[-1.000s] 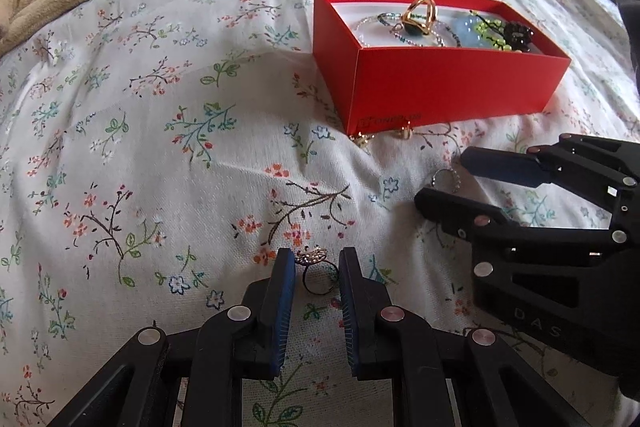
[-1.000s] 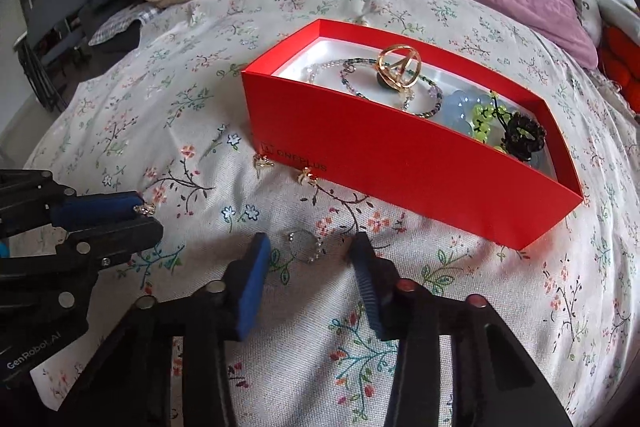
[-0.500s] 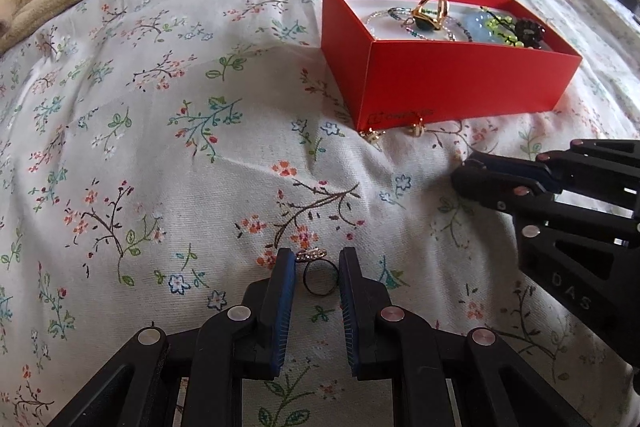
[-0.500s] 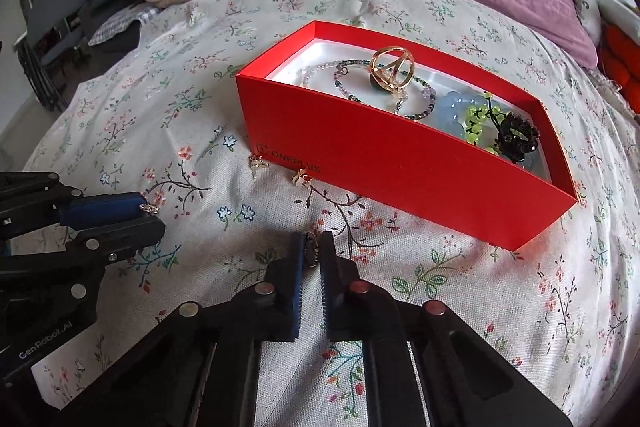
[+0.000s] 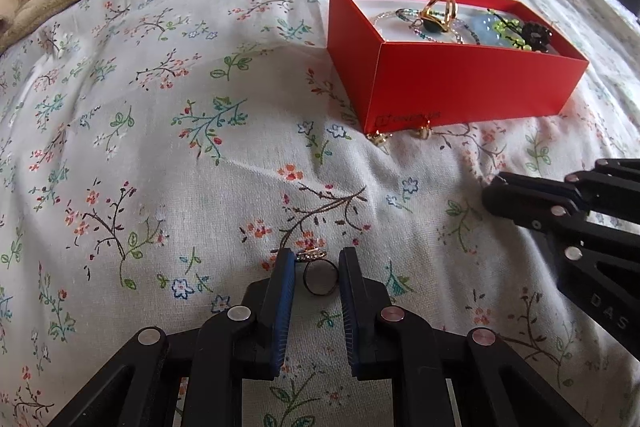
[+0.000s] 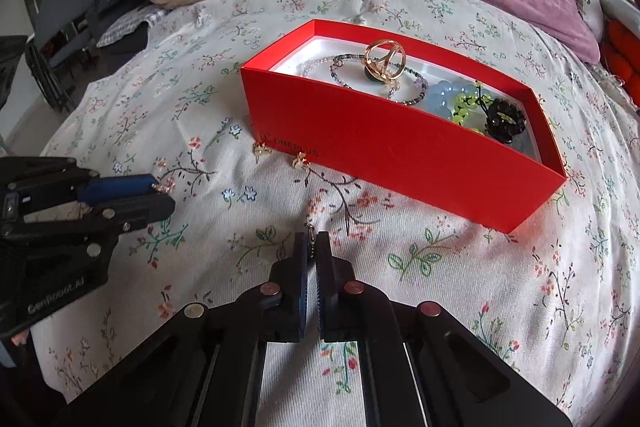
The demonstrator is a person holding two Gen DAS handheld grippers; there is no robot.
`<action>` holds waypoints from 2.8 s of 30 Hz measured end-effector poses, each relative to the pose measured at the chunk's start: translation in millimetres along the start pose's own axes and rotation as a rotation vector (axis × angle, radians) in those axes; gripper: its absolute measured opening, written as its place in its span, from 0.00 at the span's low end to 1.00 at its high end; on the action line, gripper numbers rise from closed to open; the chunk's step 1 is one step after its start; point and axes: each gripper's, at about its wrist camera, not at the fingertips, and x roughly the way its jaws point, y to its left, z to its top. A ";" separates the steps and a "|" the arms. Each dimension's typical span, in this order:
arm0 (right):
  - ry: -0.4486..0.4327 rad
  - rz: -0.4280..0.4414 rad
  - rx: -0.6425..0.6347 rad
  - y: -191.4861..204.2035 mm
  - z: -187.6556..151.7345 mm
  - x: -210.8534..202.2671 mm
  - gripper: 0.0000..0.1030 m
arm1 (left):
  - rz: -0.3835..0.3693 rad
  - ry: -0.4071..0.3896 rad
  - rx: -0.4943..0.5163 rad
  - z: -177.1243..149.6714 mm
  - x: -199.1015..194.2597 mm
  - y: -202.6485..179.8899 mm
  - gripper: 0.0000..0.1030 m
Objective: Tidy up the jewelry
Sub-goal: 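Grasp the small dangling earring with the right tool while the left tool holds the ring, then lower the ring and earring into the red box and open both tools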
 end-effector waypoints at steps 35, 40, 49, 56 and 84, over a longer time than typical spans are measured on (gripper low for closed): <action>-0.083 0.006 0.067 -31.5 34.8 -72.2 0.03 | -0.061 -0.101 0.009 50.2 -27.7 -31.8 0.16; -0.105 -0.001 0.108 -48.0 47.5 -81.9 0.03 | -0.083 -0.126 0.003 65.5 -31.9 -37.9 0.16; -0.068 -0.002 0.188 -75.6 60.0 -67.8 0.03 | -0.145 -0.158 -0.009 92.1 -25.5 -48.3 0.16; -0.040 -0.011 0.207 -87.0 65.3 -54.5 0.03 | -0.149 -0.139 -0.037 104.8 -8.9 -48.7 0.16; -0.013 0.015 0.248 -103.5 68.8 -48.9 0.08 | -0.066 -0.148 0.030 103.7 -16.0 -51.0 0.59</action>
